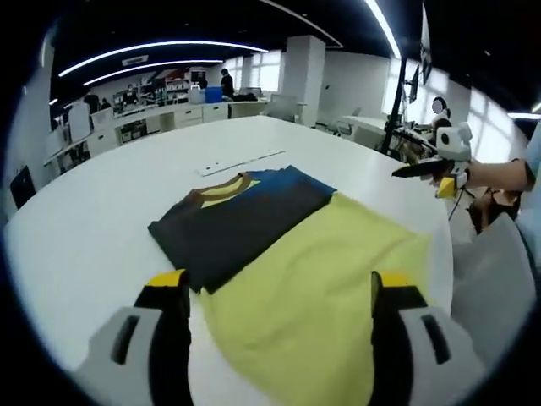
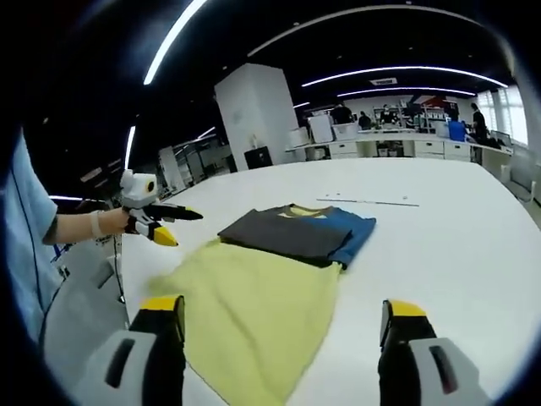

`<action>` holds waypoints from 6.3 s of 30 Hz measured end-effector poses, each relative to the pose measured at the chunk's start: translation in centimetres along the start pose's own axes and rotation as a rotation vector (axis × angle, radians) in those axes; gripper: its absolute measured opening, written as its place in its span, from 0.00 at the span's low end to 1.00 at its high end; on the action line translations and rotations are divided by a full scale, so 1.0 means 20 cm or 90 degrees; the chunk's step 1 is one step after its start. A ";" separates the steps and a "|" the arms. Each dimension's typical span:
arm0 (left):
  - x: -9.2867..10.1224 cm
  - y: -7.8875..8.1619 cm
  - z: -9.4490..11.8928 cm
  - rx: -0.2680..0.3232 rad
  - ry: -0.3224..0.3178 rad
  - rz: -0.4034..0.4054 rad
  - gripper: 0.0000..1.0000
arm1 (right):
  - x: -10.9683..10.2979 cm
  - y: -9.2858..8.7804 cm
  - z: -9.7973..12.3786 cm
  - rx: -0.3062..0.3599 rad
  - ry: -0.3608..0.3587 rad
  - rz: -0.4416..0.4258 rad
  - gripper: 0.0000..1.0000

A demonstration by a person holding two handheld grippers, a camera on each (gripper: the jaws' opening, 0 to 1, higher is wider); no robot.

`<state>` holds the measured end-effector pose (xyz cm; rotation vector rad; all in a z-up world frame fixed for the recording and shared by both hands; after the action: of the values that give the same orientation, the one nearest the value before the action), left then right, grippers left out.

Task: Fold the garment on the visible template until the final outline fits inside the template.

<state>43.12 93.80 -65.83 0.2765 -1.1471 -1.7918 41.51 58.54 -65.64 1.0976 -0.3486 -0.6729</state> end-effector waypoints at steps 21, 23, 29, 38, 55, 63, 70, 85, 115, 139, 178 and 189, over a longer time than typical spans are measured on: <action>-0.02 -0.40 0.28 -0.070 0.028 0.089 0.69 | -0.05 -0.21 0.10 -0.060 0.020 -0.029 0.80; -0.01 -0.44 0.30 -0.080 0.028 0.096 0.68 | -0.08 -0.24 0.11 -0.073 0.036 -0.032 0.73; 0.04 -0.56 0.36 -0.100 0.015 0.143 0.58 | -0.11 -0.35 0.13 -0.108 0.061 -0.057 0.58; 0.11 -0.66 0.41 -0.101 0.001 0.215 0.45 | -0.16 -0.40 0.16 -0.122 0.084 -0.081 0.43; 0.10 -0.69 0.40 -0.106 -0.005 0.288 0.09 | -0.20 -0.47 0.15 -0.154 0.105 -0.135 0.26; 0.08 -0.71 0.38 -0.105 -0.009 0.308 0.00 | -0.17 -0.49 0.14 -0.142 0.083 -0.216 0.11; 0.10 -0.71 0.40 -0.113 -0.016 0.309 0.00 | -0.17 -0.49 0.17 -0.147 0.082 -0.233 0.00; 0.29 -0.76 0.58 -0.135 -0.081 0.391 0.00 | -0.37 -0.49 0.43 -0.150 0.104 -0.296 0.00; 0.12 -0.22 0.49 -0.017 -0.122 0.332 0.00 | -0.10 0.01 0.30 -0.056 0.099 -0.226 0.00; -0.40 0.29 0.04 0.097 -0.067 0.340 0.00 | 0.50 0.38 -0.28 -0.024 -0.002 -0.094 0.00; -0.59 0.06 -0.28 0.064 -0.020 0.458 0.05 | 0.65 0.09 -0.62 -0.094 -0.021 -0.161 0.02; -0.52 0.06 -0.26 0.048 -0.056 0.371 0.34 | 0.49 0.09 -0.61 -0.087 0.069 -0.094 0.40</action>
<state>52.51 99.01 -70.58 -0.0919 -1.2066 -1.2573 56.46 61.20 -69.80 1.0309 -0.1262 -0.7534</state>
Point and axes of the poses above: the point that each gripper's makers call its tool centre point, and the gripper's own axes: z roughly backward along the fingers, x roughly to its right, y roughly out of its top, the point moved 6 cm from there along z, roughly backward along the fingers, and after that the axes turned 12 degrees about z, right-handed, at the moved point
